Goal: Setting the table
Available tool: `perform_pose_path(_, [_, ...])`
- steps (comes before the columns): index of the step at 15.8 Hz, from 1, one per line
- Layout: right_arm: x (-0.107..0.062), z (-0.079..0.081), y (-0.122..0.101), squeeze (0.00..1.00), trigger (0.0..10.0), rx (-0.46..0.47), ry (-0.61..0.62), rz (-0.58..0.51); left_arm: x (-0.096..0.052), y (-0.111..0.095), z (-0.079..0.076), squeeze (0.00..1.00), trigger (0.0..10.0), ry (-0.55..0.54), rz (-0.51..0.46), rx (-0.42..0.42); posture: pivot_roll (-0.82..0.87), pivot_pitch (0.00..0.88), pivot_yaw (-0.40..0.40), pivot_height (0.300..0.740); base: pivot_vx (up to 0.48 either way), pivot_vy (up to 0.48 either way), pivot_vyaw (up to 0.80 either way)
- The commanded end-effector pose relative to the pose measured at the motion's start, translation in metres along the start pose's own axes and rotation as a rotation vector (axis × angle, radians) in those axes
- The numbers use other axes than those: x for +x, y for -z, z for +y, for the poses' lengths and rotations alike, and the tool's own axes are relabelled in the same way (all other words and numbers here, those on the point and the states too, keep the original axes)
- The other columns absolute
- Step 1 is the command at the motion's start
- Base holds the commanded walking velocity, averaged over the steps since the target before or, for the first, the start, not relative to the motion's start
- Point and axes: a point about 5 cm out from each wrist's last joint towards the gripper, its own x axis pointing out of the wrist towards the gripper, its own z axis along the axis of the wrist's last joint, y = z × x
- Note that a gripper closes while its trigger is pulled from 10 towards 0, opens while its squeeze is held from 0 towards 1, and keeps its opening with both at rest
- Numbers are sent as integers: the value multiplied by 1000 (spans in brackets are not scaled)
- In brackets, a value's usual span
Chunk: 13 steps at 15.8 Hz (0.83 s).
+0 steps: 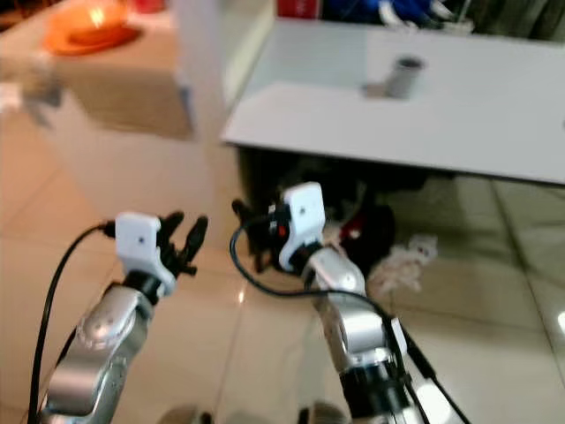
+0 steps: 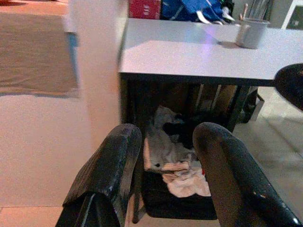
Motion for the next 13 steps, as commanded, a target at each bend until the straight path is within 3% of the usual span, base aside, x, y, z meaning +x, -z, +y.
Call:
perform_pose_path(1, [2,5,-3,0,10000,-14,-14,-6,-4,2,5,0,10000,-16,11,10,-72,114,5,740,0,480,0])
perform_pose_path(4, [2,0,-2,0,10000,-13,3,6,-5,2,5,0,10000,-26,-1,2,-67,117,-2,740,0,480,533])
perform_pose_path(6, [2,-3,-2,0,10000,-1,19,-1,-9,-5,7,0,10000,-46,-62,-13,-62,118,-6,740,0,0,800])
perform_pose_path(7, [3,-4,-3,0,10000,16,36,-7,-9,-3,9,0,10000,-62,-39,8,-63,118,-6,740,0,0,788])
perform_pose_path(8, [2,-3,-6,0,10000,14,16,-28,-11,-4,12,0,10000,-71,-48,20,-62,117,-8,740,307,0,0])
perform_pose_path(9, [3,-6,-5,0,10000,-71,34,-5,-11,-6,13,0,10000,-70,-55,21,-59,116,-9,740,480,0,731])
perform_pose_path(12, [6,-10,-1,0,10000,-49,54,46,-11,-8,12,0,10000,-58,-65,23,-55,117,-7,740,480,0,235])
perform_pose_path(13, [5,-6,-4,0,10000,-72,24,11,-11,-9,11,0,10000,-53,-66,25,-56,119,-2,740,480,0,800])
